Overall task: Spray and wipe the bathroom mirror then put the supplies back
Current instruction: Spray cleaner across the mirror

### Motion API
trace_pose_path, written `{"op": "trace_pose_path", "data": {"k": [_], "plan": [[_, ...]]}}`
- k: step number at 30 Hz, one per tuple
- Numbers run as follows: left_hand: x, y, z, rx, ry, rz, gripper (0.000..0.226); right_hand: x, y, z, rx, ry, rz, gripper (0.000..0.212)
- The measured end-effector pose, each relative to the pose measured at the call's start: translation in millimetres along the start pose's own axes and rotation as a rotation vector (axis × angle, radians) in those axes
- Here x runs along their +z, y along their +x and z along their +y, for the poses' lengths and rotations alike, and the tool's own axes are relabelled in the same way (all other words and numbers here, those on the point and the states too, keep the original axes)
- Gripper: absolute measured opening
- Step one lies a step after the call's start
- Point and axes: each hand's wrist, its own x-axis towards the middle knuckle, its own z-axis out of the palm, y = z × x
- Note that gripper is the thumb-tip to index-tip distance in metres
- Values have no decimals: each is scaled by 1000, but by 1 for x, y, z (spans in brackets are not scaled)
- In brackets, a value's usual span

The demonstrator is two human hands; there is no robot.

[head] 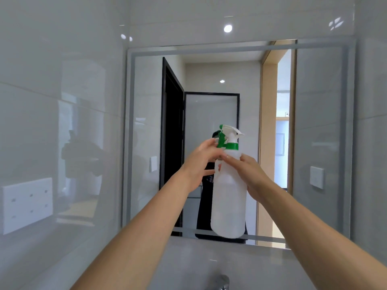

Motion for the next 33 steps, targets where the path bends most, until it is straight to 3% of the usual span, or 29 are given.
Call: {"op": "trace_pose_path", "data": {"k": [3, 6, 12, 15, 20, 23, 26, 28, 31, 33], "plan": [[-5, -7, 1, 55, 135, -82, 81, 8, 15, -16, 18, 18, 47, 31], [-3, -4, 6, 103, 302, -31, 109, 23, 30, -32, -17, 21, 90, 26], [-13, 9, 16, 170, 314, 205, 90, 48, 45, -55, -98, -2, 52, 23], [-26, 9, 23, 173, 253, 324, 63, 52, 46, -58, -116, -7, -119, 33], [-47, 3, 32, 176, 182, 380, 50, 49, 37, -32, -124, 124, -403, 38], [-56, 3, 37, 200, 150, 381, 52, 54, 36, -15, -140, 42, -491, 52], [-60, 3, 37, 193, 105, 364, 54, 68, 39, -10, -183, -95, -339, 71], [-60, 3, 37, 192, 103, 377, 66, 76, 41, -7, -205, -131, -275, 70], [-65, 5, 47, 223, 262, 447, 104, 84, 47, -3, -216, -164, -258, 62], [-72, 8, 56, 229, 329, 427, 103, 90, 52, 0, -206, -182, -234, 66]]}}
